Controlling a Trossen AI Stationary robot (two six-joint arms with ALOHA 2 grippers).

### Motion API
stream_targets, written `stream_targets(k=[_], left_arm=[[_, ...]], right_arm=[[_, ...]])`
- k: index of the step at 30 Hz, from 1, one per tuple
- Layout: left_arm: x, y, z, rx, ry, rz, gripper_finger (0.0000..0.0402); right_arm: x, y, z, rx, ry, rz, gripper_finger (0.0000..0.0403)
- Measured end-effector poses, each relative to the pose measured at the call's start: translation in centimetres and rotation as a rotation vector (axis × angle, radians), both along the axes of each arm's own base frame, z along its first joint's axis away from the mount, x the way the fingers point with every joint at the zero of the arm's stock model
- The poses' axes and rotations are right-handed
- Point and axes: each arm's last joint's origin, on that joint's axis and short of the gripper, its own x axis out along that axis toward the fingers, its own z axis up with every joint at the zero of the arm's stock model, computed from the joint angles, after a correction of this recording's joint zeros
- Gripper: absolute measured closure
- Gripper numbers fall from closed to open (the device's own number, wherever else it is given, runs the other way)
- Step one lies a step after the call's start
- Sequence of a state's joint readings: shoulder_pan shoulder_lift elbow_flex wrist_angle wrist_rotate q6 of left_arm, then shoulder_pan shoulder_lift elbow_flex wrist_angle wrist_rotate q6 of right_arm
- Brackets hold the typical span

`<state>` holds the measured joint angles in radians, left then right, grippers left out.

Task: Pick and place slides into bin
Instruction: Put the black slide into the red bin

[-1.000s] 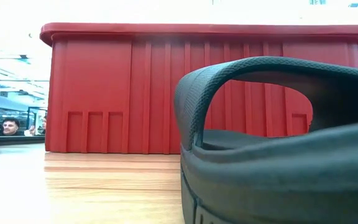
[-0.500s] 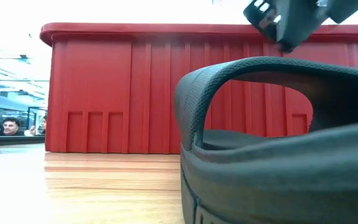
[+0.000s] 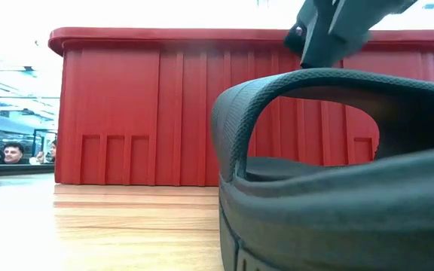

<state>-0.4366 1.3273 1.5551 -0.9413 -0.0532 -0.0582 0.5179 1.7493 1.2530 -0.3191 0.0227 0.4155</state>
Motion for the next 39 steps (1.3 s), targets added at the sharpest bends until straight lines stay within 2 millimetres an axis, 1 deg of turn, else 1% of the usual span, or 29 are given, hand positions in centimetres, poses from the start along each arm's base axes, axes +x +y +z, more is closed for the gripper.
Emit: stream_targets(k=[5,9,14,18,22,27,29,31,35,36,39], left_arm=[[0.0,0.0,0.0,0.0,0.0,0.0,0.0277],[0.0,0.0,0.0,0.0,0.0,0.0,0.0277],[0.0,0.0,0.0,0.0,0.0,-0.001,0.0277],[0.0,0.0,0.0,0.0,-0.001,-0.001,0.0277],[0.0,0.0,0.0,0.0,-0.001,-0.001,0.0277],[0.0,0.0,0.0,0.0,-0.002,-0.001,0.0277],[0.0,0.0,0.0,0.0,-0.002,-0.001,0.0277],[0.0,0.0,0.0,-0.001,-0.002,-0.001,0.0277],[0.0,0.0,0.0,-0.001,-0.002,-0.001,0.0277],[0.0,0.0,0.0,-0.001,-0.002,-0.001,0.0277],[0.0,0.0,0.0,-0.001,-0.002,-0.001,0.0277]], right_arm=[[-0.5,-0.3,-2.0,0.032,-0.032,-0.014,0.0269],[-0.6,-0.3,-2.1,0.079,-0.094,-0.023,0.0271],[-1.3,-0.5,-3.7,0.156,-0.043,-0.023,0.0272],[-1.8,-0.7,-4.6,0.193,-0.031,-0.049,0.0272],[-2.0,-0.8,-5.0,0.232,-0.042,-0.069,0.0273],[-2.2,-0.5,-5.1,0.303,-0.057,-0.016,0.0277],[-2.3,-0.4,-5.2,0.31,-0.049,-0.013,0.0289],[-2.3,-0.3,-5.2,0.312,-0.049,-0.009,0.0312],[-2.4,-0.2,-5.1,0.328,-0.041,0.004,0.0378],[-2.4,-0.2,-5.1,0.338,-0.035,0.005,0.0389],[-2.3,-0.1,-5.0,0.357,-0.035,-0.001,0.0392]])
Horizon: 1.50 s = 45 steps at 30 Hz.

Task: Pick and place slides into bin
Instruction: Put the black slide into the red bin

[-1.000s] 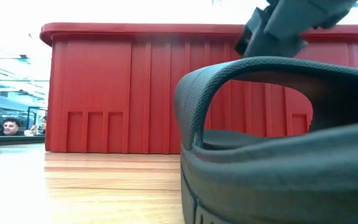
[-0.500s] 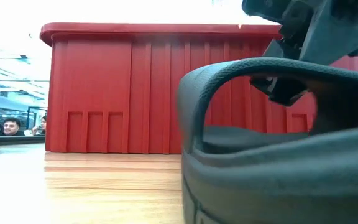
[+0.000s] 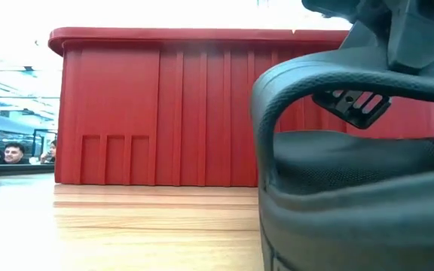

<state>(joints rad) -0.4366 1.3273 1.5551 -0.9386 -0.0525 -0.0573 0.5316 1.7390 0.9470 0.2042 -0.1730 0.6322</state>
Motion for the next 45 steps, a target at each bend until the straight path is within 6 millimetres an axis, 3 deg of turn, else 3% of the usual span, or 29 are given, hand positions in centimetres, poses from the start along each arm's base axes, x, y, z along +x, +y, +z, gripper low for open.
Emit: stream_targets(k=[4,10,20,26,35,45], left_arm=[[0.0,0.0,0.0,0.0,0.0,0.0,0.0277],[0.0,0.0,0.0,0.002,0.0,-0.001,0.0277],[0.0,0.0,0.0,0.008,0.0,-0.006,0.0277],[0.0,0.0,0.0,0.008,0.0,-0.004,0.0277],[0.5,1.1,0.0,0.005,-0.004,0.041,0.0277],[1.4,3.4,0.1,0.0,-0.009,0.149,0.0277]], right_arm=[[-0.2,-0.1,1.2,0.038,-0.013,0.0,0.0397],[-1.3,-0.7,5.7,0.108,-0.115,-0.009,0.0399],[-5.8,-3.3,14.2,0.166,-0.395,0.044,0.0401],[-9.1,-5.9,18.1,0.076,-0.629,0.061,0.0401],[-12.3,-11.5,20.1,-0.327,-0.769,-0.175,0.0401],[-12.5,-17.8,20.1,-0.556,-0.695,-0.469,0.0402]])
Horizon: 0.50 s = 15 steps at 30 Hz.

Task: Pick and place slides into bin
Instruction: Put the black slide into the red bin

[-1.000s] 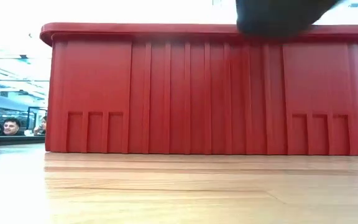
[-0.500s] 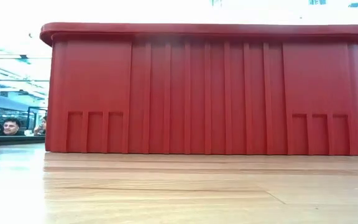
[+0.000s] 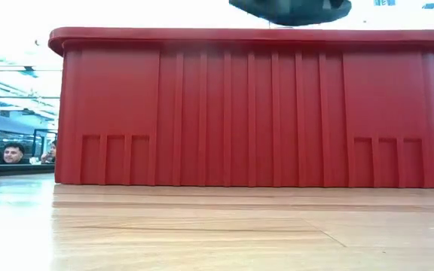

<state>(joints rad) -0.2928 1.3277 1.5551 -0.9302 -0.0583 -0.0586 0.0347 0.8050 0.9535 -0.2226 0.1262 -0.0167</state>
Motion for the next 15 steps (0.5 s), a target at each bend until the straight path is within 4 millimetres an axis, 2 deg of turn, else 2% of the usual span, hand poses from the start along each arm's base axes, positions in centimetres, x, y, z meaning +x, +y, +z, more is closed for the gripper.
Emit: stream_targets(k=[7,12,15], left_arm=[[0.5,1.9,0.0,0.026,-0.01,0.112,0.0277],[0.7,3.0,0.1,0.021,-0.014,0.157,0.0277],[0.8,3.5,0.1,0.02,-0.014,0.178,0.0277]], right_arm=[[1.8,-4.5,-1.3,-0.004,0.078,-0.073,0.0402],[3.6,-7.6,-3.5,0.084,0.19,-0.022,0.0402],[4.2,-9.0,-3.8,0.132,0.285,-0.013,0.0402]])
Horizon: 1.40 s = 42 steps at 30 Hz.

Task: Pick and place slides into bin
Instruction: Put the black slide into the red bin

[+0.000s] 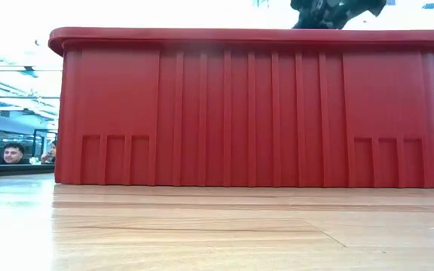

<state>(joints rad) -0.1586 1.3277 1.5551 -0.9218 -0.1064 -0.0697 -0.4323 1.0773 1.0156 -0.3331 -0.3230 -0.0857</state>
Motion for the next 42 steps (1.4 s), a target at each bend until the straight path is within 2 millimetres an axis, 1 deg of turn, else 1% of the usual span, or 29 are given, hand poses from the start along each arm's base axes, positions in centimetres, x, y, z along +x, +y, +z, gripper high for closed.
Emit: stream_targets(k=[4,8,12,15,18,24,35,42], left_arm=[[0.1,0.6,0.0,0.001,0.0,0.024,0.0277],[0.1,1.2,0.0,0.008,0.0,0.04,0.0277],[0.2,1.7,0.0,0.01,0.001,0.06,0.0277],[0.2,2.1,0.0,0.01,0.001,0.072,0.0277],[0.2,2.3,0.0,0.011,0.001,0.081,0.0277],[0.2,2.7,0.0,0.026,0.002,0.084,0.0277],[0.2,2.9,0.0,0.025,0.003,0.089,0.0277],[0.2,2.9,0.0,0.017,0.003,0.096,0.0277]], right_arm=[[0.6,-1.6,1.1,-0.031,0.128,-0.002,0.0402],[1.4,-2.7,2.3,-0.044,0.234,0.025,0.0402],[2.1,-2.9,3.0,-0.046,0.333,0.137,0.0402],[2.8,-3.0,2.8,-0.021,0.357,0.26,0.0402],[3.7,-3.2,1.7,0.01,0.377,0.343,0.0402],[5.5,-4.3,-1.3,0.021,0.471,0.421,0.0402],[8.1,-5.6,-5.9,0.121,0.57,0.469,0.0402],[9.3,-6.3,-7.6,0.11,0.572,0.48,0.0402]])
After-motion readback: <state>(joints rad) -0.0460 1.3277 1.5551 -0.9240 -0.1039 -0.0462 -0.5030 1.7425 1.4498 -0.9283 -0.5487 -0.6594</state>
